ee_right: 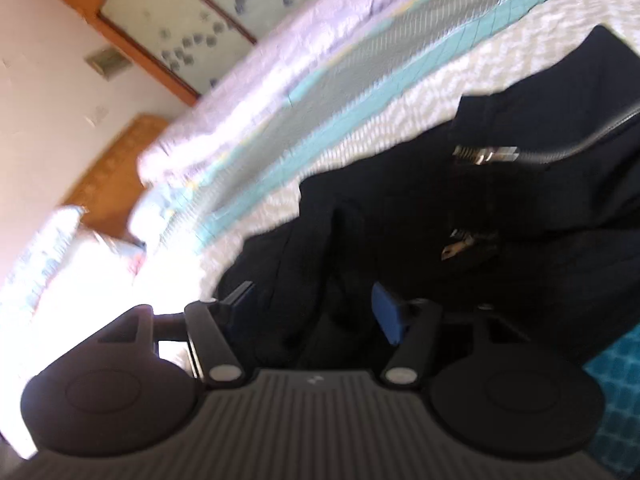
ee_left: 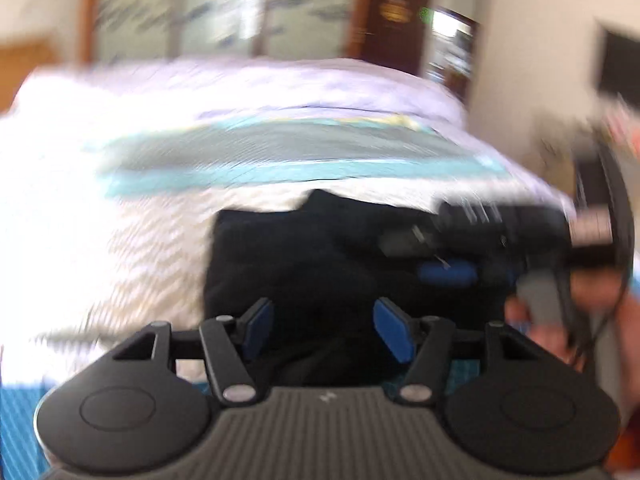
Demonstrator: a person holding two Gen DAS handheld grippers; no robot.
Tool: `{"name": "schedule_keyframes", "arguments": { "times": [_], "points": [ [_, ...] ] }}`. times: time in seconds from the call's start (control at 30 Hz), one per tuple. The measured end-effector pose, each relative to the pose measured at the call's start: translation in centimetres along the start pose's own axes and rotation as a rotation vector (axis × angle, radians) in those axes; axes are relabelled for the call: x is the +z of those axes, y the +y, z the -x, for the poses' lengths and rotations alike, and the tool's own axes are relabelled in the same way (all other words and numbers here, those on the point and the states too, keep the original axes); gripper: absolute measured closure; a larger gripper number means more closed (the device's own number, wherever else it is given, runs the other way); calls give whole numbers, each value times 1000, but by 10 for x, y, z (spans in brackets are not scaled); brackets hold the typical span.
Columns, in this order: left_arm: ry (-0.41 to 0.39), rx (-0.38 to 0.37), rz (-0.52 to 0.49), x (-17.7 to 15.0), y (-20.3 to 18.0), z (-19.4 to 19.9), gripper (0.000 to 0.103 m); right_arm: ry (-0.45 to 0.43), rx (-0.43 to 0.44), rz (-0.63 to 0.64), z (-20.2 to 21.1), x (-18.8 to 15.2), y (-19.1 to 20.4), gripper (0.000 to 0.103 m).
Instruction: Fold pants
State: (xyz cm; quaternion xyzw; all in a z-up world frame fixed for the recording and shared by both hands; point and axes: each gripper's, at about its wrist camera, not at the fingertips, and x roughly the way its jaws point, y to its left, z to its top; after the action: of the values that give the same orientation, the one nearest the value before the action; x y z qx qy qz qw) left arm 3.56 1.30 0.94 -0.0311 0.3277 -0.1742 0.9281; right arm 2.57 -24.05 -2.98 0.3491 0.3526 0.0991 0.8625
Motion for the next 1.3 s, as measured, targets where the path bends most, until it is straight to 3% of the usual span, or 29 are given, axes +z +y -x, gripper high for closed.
{"name": "schedule_keyframes", "arguments": {
  "times": [0.13,0.27,0.33,0.5,0.83,1.03,1.3],
  "points": [
    [63,68,198,6,40,-15,45,26,-36,-16,-5,-10,2,37],
    [134,194,203,1,47,-28,45,-12,-103,62,10,-16,3,37],
    [160,221,217,-4,48,-32,45,-26,-133,89,16,-19,3,37],
    [163,212,251,-16,55,-21,45,-40,-171,152,30,-31,5,37],
    [165,213,265,-24,51,2,45,-29,-169,173,40,-45,14,37],
    [170,161,258,-40,43,13,38,0,-188,156,49,-54,9,37],
    [196,128,247,-59,42,8,37,53,-252,125,59,-74,0,37]
  ]
}}
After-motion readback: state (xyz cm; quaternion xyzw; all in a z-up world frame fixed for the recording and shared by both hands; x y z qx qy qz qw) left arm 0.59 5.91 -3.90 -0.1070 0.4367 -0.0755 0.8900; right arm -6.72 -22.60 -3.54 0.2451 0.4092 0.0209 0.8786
